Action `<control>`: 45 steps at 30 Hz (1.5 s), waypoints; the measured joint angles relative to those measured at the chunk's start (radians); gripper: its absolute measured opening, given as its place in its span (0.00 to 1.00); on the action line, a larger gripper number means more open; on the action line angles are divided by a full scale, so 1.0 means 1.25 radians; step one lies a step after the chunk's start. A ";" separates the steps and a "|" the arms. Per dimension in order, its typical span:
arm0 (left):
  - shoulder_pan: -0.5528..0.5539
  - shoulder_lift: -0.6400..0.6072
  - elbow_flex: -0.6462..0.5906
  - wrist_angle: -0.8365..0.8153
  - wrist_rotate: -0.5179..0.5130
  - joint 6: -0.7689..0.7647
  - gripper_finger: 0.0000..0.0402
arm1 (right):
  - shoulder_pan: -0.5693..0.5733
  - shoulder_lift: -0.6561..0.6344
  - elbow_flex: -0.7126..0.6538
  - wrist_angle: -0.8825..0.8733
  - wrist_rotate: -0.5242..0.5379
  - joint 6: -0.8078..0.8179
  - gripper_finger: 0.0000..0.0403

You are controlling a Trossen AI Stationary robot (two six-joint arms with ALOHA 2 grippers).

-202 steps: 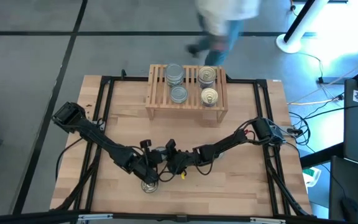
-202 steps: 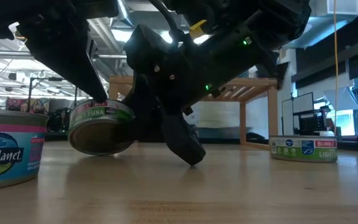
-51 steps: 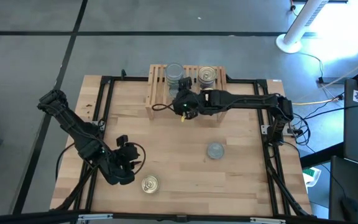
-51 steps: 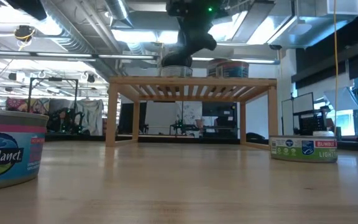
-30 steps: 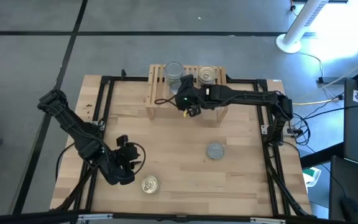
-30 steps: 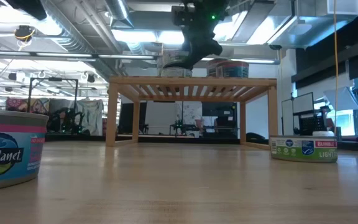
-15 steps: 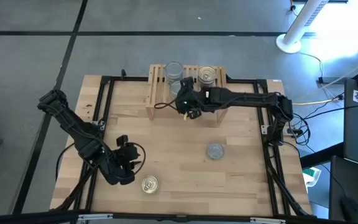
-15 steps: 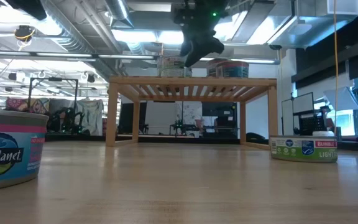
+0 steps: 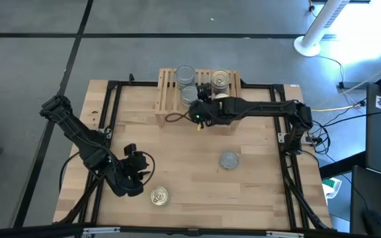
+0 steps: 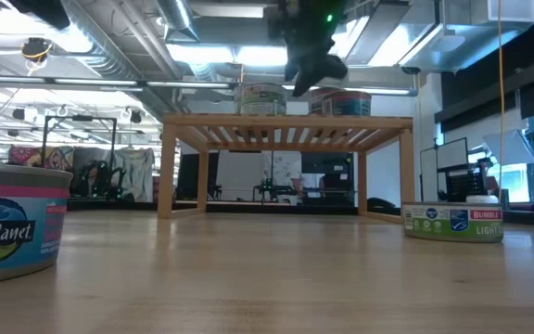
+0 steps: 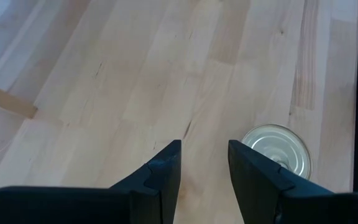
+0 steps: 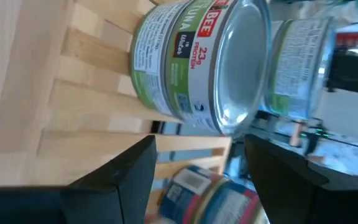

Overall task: Stack canned seafood by type on shelf
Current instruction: Stack the blue pink tuna can on top of the blue pink tuna can on the shelf

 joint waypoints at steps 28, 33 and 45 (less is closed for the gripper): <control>0.035 0.106 0.000 0.436 0.013 0.337 0.32 | 0.426 -0.152 -0.017 -0.340 -0.290 0.767 0.60; 0.059 0.148 0.000 0.542 0.098 0.364 0.32 | 0.533 -0.153 -0.029 -0.347 -0.211 0.824 0.60; 0.023 0.246 0.000 0.579 0.304 0.217 0.32 | 0.640 -0.152 -0.154 -0.108 -0.144 0.897 0.60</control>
